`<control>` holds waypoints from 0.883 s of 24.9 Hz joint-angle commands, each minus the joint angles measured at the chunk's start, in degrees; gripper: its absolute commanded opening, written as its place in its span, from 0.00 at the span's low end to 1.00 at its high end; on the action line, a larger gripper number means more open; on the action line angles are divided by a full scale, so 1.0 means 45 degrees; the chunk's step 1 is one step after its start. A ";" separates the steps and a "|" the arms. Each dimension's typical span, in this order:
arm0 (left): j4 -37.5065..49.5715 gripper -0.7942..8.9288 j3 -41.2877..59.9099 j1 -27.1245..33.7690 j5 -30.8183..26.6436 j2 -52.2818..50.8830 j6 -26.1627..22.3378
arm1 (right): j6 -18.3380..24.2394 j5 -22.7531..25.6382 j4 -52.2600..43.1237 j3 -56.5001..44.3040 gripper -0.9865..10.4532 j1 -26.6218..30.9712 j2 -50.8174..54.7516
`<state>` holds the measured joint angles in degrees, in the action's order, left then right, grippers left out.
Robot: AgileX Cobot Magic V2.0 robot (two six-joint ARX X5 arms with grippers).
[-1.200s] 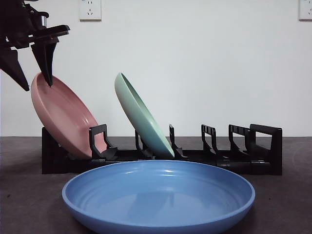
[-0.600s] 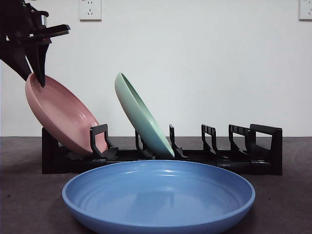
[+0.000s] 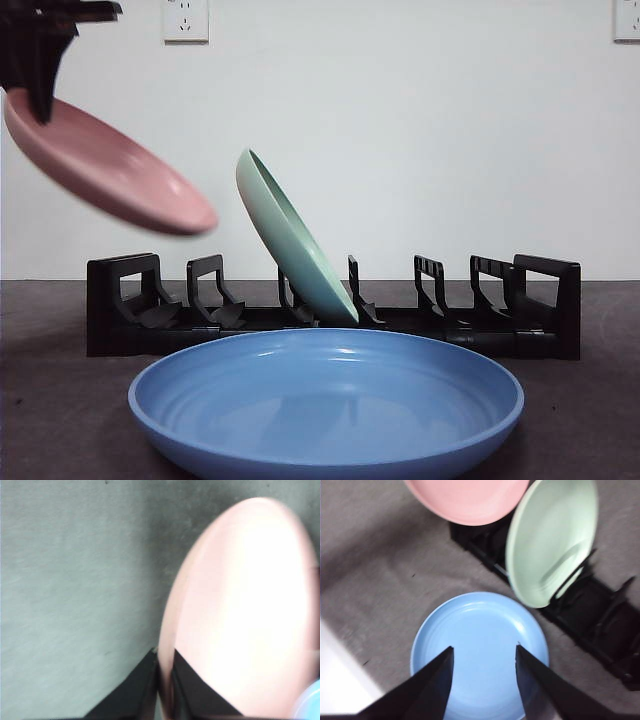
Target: Place the plate
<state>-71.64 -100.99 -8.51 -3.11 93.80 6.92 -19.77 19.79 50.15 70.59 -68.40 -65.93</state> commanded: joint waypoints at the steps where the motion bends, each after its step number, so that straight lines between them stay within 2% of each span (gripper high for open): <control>1: -0.0646 0.10 -0.0748 -0.0024 -0.0418 -0.0005 -0.0379 | 0.0248 0.0908 0.0121 0.0243 0.26 -0.0155 0.0393; 3: -0.1122 0.10 -0.0792 -0.0015 -0.0418 -0.0389 -0.0389 | 0.0321 0.2166 0.0583 0.0243 0.26 -0.0068 0.0957; 8: -0.1433 0.10 -0.0753 -0.0049 -0.0389 -0.1263 -0.0374 | 0.0612 0.3327 0.1399 0.0243 0.26 0.0758 0.2011; 15: -0.1433 0.10 0.0175 -0.0563 0.0782 -0.2730 0.0039 | 0.1545 0.3249 0.1889 0.0243 0.26 0.2890 0.3385; 19: -0.1122 0.10 0.1428 -0.1268 0.0806 -0.3808 0.0544 | 0.2001 0.3167 0.1914 0.0243 0.26 0.3672 0.3857; 22: -0.0656 0.10 0.2681 -0.1899 0.0801 -0.4775 0.1112 | 0.2195 0.2720 0.1914 0.0243 0.26 0.4085 0.4056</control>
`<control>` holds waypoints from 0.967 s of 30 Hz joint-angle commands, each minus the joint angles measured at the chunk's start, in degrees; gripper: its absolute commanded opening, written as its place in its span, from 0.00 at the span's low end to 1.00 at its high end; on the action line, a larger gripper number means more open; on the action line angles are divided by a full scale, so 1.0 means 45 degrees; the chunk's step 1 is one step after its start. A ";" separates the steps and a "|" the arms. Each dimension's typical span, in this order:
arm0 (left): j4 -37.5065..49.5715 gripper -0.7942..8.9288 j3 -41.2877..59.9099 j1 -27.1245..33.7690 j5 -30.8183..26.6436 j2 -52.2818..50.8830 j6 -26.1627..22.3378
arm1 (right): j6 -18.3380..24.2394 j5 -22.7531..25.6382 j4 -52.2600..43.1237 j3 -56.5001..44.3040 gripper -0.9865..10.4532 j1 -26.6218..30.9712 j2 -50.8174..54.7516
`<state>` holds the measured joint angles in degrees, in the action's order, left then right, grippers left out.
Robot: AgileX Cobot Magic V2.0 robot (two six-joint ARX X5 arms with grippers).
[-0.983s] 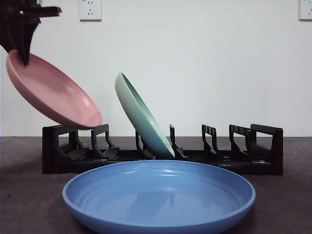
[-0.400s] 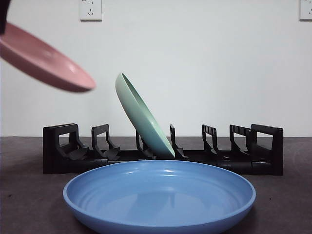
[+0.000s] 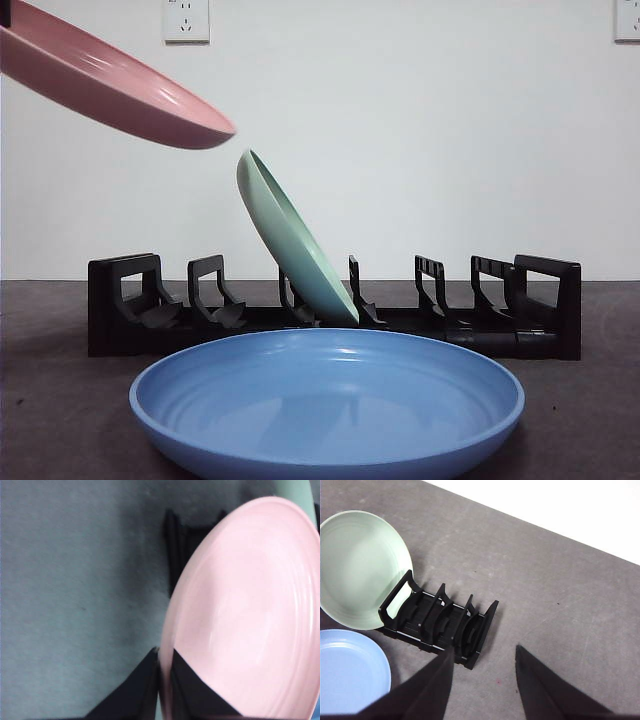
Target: Place the plate
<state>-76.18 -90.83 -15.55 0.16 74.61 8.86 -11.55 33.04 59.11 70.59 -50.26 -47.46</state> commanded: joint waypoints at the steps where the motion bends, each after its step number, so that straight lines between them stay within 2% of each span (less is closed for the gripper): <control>1: 0.0520 0.10 0.0918 -0.0554 0.0073 -0.0850 0.0879 | 0.0393 -0.0374 -0.0073 0.0243 0.26 0.0160 -0.0039; 6: 0.1564 0.10 0.3453 -0.1603 0.0073 -0.2429 0.2181 | 0.0403 -0.0491 -0.0073 0.0243 0.26 0.0393 -0.0010; 11: 0.2919 0.10 0.6203 -0.2710 0.0073 -0.3934 0.3934 | 0.0393 -0.0495 -0.0073 0.0243 0.26 0.0393 -0.0005; 16: 0.4235 0.10 0.8456 -0.3672 0.0092 -0.4779 0.5595 | 0.0389 -0.0996 -0.0078 0.0243 0.26 0.0393 -0.0010; 24: 0.7640 0.10 1.0622 -0.4964 0.1277 -0.4430 0.7650 | 0.0384 -0.1025 -0.0087 0.0243 0.26 0.0393 -0.0005; 29: 0.8752 0.10 1.0870 -0.5600 0.1520 -0.3177 0.8199 | 0.0384 -0.1025 -0.0112 0.0243 0.26 0.0393 -0.0005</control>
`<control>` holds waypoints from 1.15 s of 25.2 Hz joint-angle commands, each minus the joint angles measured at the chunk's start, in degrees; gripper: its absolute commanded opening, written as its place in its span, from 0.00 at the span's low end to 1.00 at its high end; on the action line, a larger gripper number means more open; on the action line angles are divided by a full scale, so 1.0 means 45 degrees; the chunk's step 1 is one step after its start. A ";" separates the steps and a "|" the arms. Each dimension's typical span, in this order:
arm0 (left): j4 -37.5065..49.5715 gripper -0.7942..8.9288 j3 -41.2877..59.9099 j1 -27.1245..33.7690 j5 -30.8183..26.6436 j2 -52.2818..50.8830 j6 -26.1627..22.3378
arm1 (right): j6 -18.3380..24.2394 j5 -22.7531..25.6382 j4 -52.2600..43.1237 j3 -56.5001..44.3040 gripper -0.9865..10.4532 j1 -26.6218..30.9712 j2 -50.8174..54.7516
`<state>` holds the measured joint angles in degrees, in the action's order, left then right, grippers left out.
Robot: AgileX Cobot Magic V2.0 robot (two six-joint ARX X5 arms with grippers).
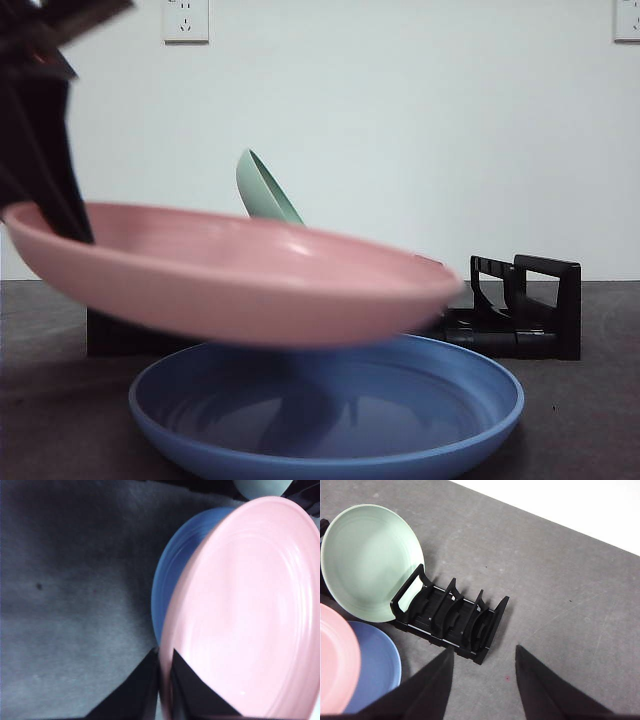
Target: Place the plate
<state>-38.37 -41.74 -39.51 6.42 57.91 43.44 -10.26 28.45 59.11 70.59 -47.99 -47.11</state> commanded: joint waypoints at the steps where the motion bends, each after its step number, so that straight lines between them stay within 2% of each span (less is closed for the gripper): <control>1: 0.0520 0.10 -0.0039 -0.0374 0.0160 0.0806 0.0520 | 0.0097 -0.0005 -0.0117 0.0243 0.26 -0.0112 -0.0083; 13: 0.2856 0.10 -0.0039 -0.0641 0.1214 0.4022 0.0947 | 0.0087 -0.0199 -0.0165 0.0243 0.26 -0.0117 -0.0083; 23: 0.3201 0.10 -0.0044 -0.0627 0.1098 0.4425 0.1137 | -0.0053 -0.0801 -0.0160 0.0243 0.26 -0.0117 -0.0078; 27: 0.3147 0.12 -0.0044 -0.0631 0.0869 0.4425 0.1156 | -0.0049 -0.0806 -0.0165 0.0243 0.26 -0.0117 -0.0078; 28: 0.3109 0.15 -0.0044 -0.0627 0.0835 0.4425 0.1161 | -0.0049 -0.0806 -0.0165 0.0243 0.26 -0.0117 -0.0078; 29: 0.3070 0.22 -0.0044 -0.0597 0.0806 0.4425 0.1171 | -0.0049 -0.0806 -0.0165 0.0243 0.26 -0.0117 -0.0078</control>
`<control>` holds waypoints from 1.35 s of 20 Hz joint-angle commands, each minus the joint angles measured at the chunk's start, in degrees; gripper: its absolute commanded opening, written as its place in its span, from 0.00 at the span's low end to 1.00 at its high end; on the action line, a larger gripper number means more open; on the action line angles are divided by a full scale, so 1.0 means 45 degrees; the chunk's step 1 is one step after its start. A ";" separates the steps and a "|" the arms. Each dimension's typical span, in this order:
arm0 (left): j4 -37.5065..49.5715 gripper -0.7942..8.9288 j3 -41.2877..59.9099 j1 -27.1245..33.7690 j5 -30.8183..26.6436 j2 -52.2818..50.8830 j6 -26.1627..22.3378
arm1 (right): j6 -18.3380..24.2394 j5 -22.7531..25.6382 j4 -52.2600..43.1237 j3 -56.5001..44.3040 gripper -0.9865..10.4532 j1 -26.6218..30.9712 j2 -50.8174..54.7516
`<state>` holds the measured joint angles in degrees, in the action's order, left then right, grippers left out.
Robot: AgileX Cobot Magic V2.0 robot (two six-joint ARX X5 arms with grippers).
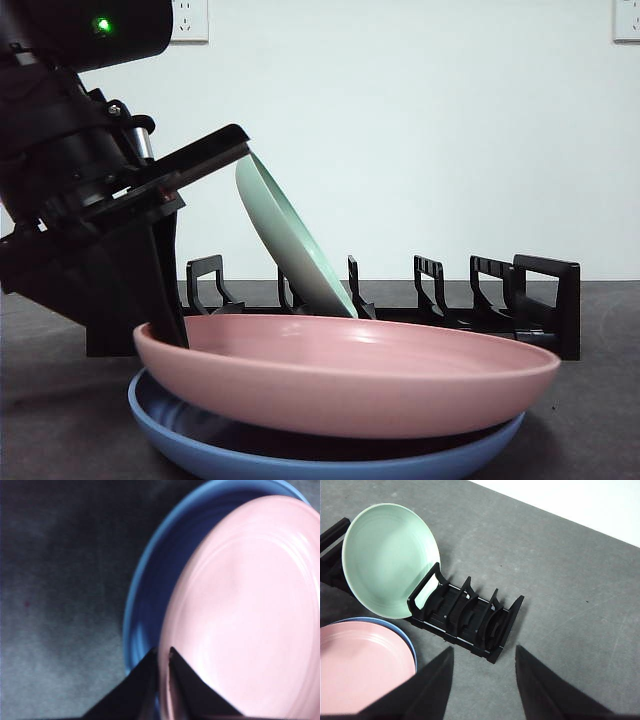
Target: Place the plate
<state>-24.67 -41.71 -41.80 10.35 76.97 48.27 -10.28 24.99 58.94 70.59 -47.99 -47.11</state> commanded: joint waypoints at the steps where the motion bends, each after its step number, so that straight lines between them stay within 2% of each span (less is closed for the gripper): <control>1: -0.0029 0.28 -0.0049 -0.0044 -0.0068 0.0189 0.0097 | -0.0044 -0.0039 -0.0121 0.0243 0.26 -0.0117 -0.0078; 6: -0.0481 0.47 -0.0087 -0.0034 -0.0063 0.0136 -0.0053 | -0.0049 -0.0039 -0.0121 0.0243 0.26 -0.0117 -0.0078; 9: -0.0903 0.47 -0.0248 0.0112 -0.0073 -0.0155 -0.0680 | -0.0049 -0.0039 -0.0121 0.0243 0.26 -0.0117 -0.0078; 18: -0.2361 0.47 -0.1341 0.0374 -0.0112 -0.0957 -0.1268 | -0.0291 -0.0039 -0.0126 0.0243 0.26 -0.0117 -0.0083; 27: -0.5119 0.47 -0.2832 0.0384 -0.2317 -0.0981 -0.2608 | -0.0374 -0.0631 -0.0126 0.0243 0.26 -0.0117 -0.0087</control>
<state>-47.33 -52.84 -39.86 1.04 72.23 39.03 -10.96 22.41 58.94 70.59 -47.99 -47.11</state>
